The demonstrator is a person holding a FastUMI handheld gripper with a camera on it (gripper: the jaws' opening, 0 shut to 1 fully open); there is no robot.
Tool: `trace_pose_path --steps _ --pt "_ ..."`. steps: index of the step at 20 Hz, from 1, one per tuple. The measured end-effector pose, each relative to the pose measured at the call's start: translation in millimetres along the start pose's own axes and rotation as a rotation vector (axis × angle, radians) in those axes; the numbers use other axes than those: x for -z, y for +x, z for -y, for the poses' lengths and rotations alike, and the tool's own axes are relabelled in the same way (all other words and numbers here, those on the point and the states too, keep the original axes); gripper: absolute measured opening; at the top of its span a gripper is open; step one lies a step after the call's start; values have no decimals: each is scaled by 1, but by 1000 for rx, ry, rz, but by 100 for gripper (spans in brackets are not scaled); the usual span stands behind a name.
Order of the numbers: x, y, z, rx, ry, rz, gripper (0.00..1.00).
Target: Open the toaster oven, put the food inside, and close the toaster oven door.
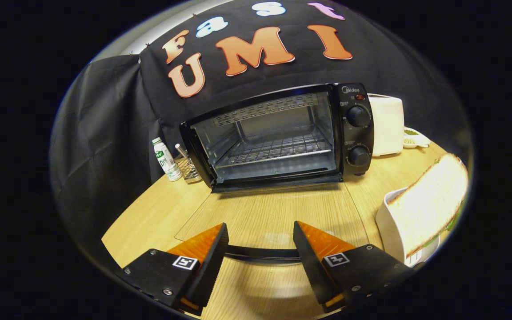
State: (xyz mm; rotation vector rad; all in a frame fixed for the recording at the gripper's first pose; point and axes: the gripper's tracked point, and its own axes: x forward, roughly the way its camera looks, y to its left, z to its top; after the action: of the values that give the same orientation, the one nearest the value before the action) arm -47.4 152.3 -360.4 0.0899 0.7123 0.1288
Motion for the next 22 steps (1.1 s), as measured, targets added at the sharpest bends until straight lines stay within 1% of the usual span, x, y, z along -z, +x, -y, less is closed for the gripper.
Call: trace_pose_path --steps 3,6,10,11,12,14,16,20,22 --pt "1 -2 2 13 -56 11 86" --pt "-10 -18 7 19 -72 44 86" --pt "-45 -52 24 33 -106 128 90" --pt "-52 -61 29 32 -109 140 93" --pt "-60 -71 34 25 -112 152 94" --pt "-71 -89 50 34 -118 165 96" --pt "-78 -106 73 61 -112 155 98" --pt "-94 -141 122 119 -58 165 98" --pt "-95 -152 144 135 -26 160 98"
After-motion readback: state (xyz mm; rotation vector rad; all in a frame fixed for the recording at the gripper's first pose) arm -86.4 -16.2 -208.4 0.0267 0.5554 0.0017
